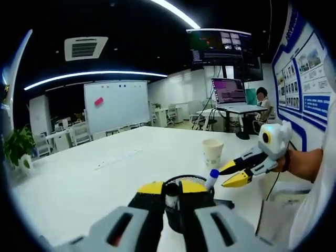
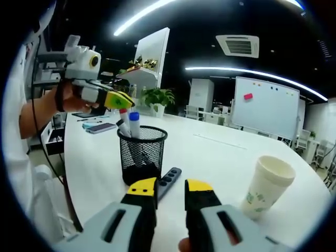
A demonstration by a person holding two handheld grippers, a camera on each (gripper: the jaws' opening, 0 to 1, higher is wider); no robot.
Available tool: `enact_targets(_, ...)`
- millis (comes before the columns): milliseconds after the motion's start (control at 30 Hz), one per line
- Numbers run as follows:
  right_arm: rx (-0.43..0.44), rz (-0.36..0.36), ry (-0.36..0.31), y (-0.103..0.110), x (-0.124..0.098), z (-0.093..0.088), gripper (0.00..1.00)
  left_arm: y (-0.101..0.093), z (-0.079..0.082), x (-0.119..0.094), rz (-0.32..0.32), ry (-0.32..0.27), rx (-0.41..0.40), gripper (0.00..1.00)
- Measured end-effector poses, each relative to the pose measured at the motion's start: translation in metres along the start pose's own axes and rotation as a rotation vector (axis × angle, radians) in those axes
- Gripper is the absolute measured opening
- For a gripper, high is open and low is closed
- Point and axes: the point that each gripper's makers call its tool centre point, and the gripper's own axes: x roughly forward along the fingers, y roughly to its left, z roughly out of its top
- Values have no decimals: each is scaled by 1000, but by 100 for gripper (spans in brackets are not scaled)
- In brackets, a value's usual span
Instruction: Place the scattered laser pointers and whiteboard markers into the pen holder and stack the scattered paper cups together
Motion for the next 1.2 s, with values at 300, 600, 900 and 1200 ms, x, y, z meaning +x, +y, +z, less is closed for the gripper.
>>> enact_targets(300,0,-2,2,0,0,0,20,2,0,0,7,1,3,11)
enact_targets(600,2,-2,2,0,0,-1,20,2,-1,0,7,-1,2,11)
enact_targets(900,3,-4,2,-1,0,-1,20,5,0,0,18,-4,4,12)
enact_targets(1200,2,-4,-1,-1,-1,0,20,6,0,0,21,-6,11,12)
